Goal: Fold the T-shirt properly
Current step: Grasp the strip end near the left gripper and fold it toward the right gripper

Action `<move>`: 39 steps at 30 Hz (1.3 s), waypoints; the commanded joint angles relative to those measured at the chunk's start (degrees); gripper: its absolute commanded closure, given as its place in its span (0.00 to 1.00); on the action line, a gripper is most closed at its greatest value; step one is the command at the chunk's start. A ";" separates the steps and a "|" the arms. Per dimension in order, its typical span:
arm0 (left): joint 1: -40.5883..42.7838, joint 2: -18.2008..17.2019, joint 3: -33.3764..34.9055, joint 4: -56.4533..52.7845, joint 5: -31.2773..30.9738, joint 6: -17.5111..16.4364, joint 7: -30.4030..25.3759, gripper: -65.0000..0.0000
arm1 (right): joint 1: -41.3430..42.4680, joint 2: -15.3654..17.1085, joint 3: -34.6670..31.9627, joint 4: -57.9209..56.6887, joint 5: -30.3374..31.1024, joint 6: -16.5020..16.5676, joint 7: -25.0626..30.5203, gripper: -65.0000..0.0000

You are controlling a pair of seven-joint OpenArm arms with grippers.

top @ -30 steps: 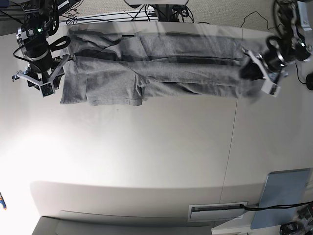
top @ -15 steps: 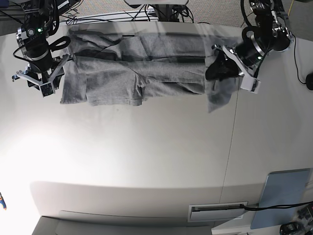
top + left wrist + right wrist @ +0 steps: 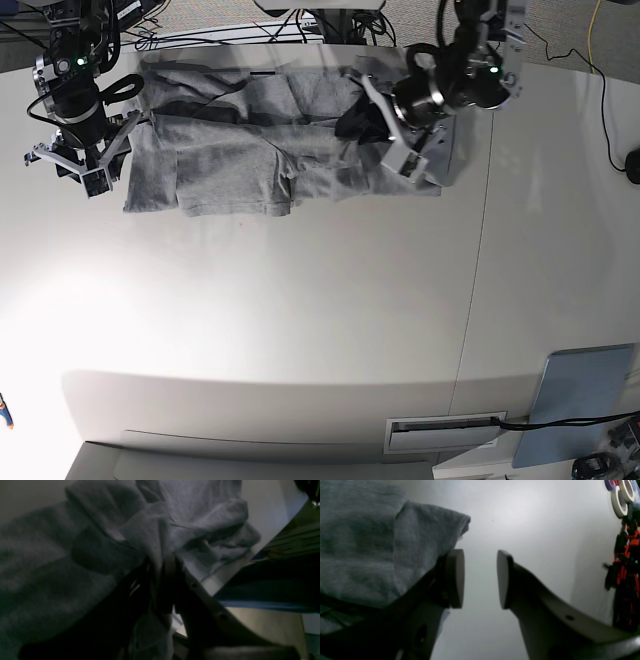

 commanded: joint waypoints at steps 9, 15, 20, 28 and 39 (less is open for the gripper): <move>-0.44 -0.13 0.87 0.94 1.33 0.63 -3.30 1.00 | 0.15 0.74 0.50 0.85 -0.26 -0.46 0.81 0.66; -0.46 -0.13 0.90 0.94 -2.40 -4.98 -6.03 0.41 | 0.15 0.76 0.50 0.85 -0.26 -0.44 0.83 0.66; -0.48 -0.15 0.87 0.94 -2.36 -4.96 -6.95 0.41 | 0.15 0.76 0.50 0.85 -0.28 -0.44 0.79 0.66; -0.46 -0.17 -3.61 0.94 -2.32 -6.34 -6.91 0.41 | 0.15 0.76 0.50 0.85 0.35 -0.42 2.21 0.66; -0.15 -0.15 3.10 -5.53 11.89 -4.33 -10.82 0.85 | 0.13 0.76 1.44 0.85 -0.37 -0.42 1.09 0.66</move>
